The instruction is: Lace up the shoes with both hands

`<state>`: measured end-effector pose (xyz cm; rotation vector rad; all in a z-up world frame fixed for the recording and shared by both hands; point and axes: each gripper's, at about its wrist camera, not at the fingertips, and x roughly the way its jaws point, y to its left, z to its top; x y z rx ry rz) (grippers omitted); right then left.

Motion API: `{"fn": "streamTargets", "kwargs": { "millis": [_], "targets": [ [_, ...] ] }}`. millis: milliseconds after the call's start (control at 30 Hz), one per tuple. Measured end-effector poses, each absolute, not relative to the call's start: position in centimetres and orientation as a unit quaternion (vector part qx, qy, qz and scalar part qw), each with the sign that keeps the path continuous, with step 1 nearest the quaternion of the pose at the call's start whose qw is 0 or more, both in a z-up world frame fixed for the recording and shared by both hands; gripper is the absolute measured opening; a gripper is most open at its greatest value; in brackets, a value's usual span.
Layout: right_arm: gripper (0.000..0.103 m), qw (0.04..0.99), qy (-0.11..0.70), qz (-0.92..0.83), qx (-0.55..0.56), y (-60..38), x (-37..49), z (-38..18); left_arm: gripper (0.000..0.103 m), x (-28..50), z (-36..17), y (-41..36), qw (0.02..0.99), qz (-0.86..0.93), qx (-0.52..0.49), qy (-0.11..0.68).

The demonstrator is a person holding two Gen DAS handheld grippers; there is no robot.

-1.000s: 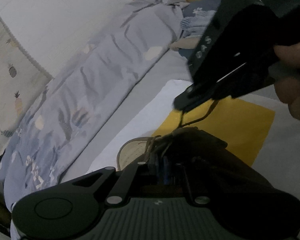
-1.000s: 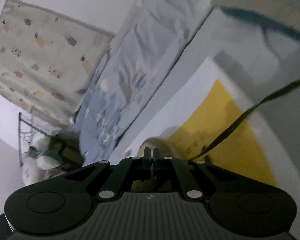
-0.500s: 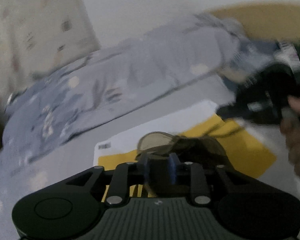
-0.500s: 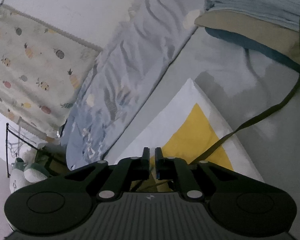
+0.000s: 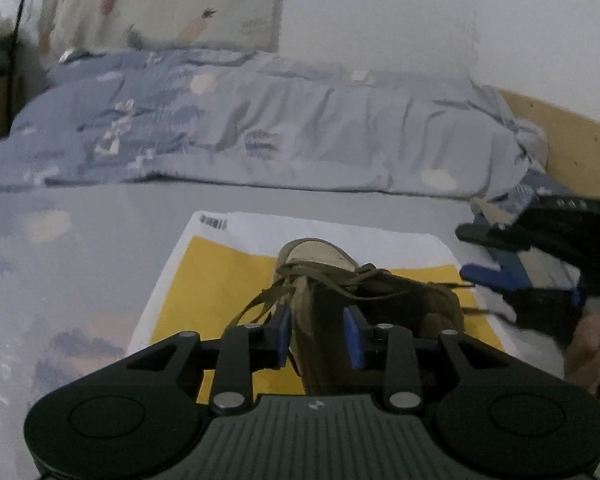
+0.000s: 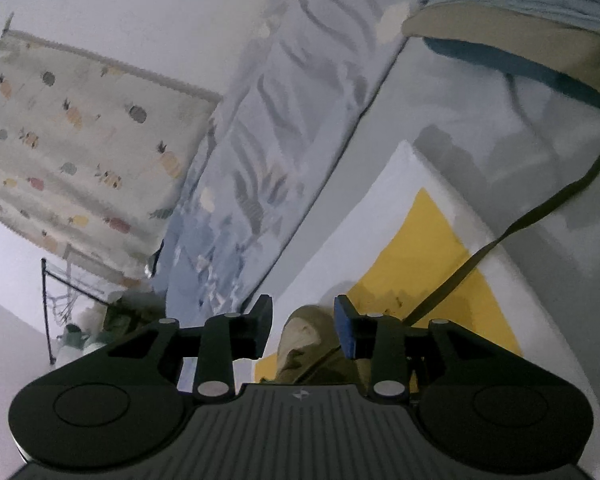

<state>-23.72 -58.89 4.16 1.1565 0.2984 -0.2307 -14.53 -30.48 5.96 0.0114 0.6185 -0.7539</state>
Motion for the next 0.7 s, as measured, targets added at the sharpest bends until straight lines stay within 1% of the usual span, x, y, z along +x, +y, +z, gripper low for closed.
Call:
{"fn": "streamTargets", "kwargs": {
  "millis": [167,200,233,300,400,500,700],
  "targets": [
    [0.036,0.812,0.154,-0.100,0.554,-58.5,-23.8,4.0,0.027,-14.2,5.3,-30.1,0.880,-0.368,-0.020,0.301],
    [0.036,0.813,0.158,-0.101,0.551,-58.4,-23.8,4.0,0.025,-14.1,5.3,-30.0,0.880,-0.368,-0.024,0.300],
    [0.036,0.814,0.161,-0.099,0.550,-58.3,-23.8,4.0,0.020,-14.0,5.2,-29.9,0.881,-0.366,-0.030,0.299],
    [0.036,0.815,0.168,-0.097,0.546,-58.0,-23.8,3.9,0.015,-13.8,5.0,-29.7,0.885,-0.359,-0.036,0.294],
    [0.036,0.819,0.177,-0.098,0.537,-57.3,-23.9,4.2,0.015,-13.9,4.8,-29.7,0.889,-0.358,-0.037,0.283],
    [0.036,0.826,0.169,-0.100,0.528,-56.8,-24.5,4.9,0.015,-14.2,4.8,-30.0,0.893,-0.356,-0.033,0.274],
    [0.036,0.867,0.125,-0.106,0.470,-55.7,-25.7,7.3,0.015,-14.0,4.9,-29.9,0.891,-0.351,-0.052,0.282]
  ]
}}
